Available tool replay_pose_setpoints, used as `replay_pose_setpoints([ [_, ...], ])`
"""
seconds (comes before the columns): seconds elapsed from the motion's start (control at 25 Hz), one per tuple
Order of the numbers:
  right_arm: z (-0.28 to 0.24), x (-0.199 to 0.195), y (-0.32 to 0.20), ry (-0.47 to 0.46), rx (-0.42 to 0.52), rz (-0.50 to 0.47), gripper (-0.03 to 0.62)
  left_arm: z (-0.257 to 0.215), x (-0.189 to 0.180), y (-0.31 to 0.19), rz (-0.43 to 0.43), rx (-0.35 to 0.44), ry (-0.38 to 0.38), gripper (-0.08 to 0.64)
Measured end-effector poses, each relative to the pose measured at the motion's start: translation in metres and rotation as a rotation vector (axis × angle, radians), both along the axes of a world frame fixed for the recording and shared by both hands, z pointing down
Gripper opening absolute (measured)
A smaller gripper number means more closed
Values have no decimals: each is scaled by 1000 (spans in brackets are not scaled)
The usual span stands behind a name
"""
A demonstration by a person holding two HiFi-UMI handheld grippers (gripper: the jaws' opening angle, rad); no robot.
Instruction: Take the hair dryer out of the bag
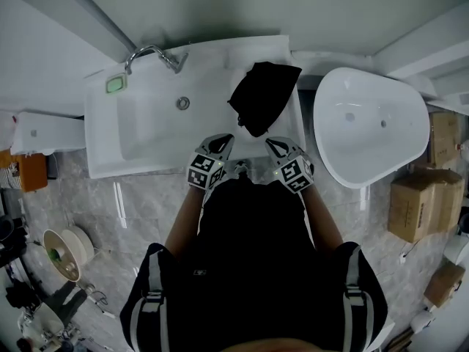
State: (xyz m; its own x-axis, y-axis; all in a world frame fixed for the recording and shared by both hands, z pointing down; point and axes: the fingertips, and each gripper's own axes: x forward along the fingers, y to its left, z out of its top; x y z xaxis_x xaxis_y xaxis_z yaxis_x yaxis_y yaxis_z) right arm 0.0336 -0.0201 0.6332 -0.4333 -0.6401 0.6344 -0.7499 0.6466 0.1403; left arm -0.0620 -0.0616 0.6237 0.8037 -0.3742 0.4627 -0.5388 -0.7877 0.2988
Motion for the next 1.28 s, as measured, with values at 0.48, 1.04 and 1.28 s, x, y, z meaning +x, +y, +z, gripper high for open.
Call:
replay_pose_setpoints([
  [0.48, 20, -33, -35, 160, -32, -14, 68, 11, -31, -4, -37, -31, 9, 17],
  [1.04, 64, -34, -72, 302, -108, -68, 135, 17, -39, -13, -105, -17, 1, 17],
  [1.28, 93, -22, -83, 432, -124, -68, 201, 18, -35, -13, -119, -29, 14, 17],
])
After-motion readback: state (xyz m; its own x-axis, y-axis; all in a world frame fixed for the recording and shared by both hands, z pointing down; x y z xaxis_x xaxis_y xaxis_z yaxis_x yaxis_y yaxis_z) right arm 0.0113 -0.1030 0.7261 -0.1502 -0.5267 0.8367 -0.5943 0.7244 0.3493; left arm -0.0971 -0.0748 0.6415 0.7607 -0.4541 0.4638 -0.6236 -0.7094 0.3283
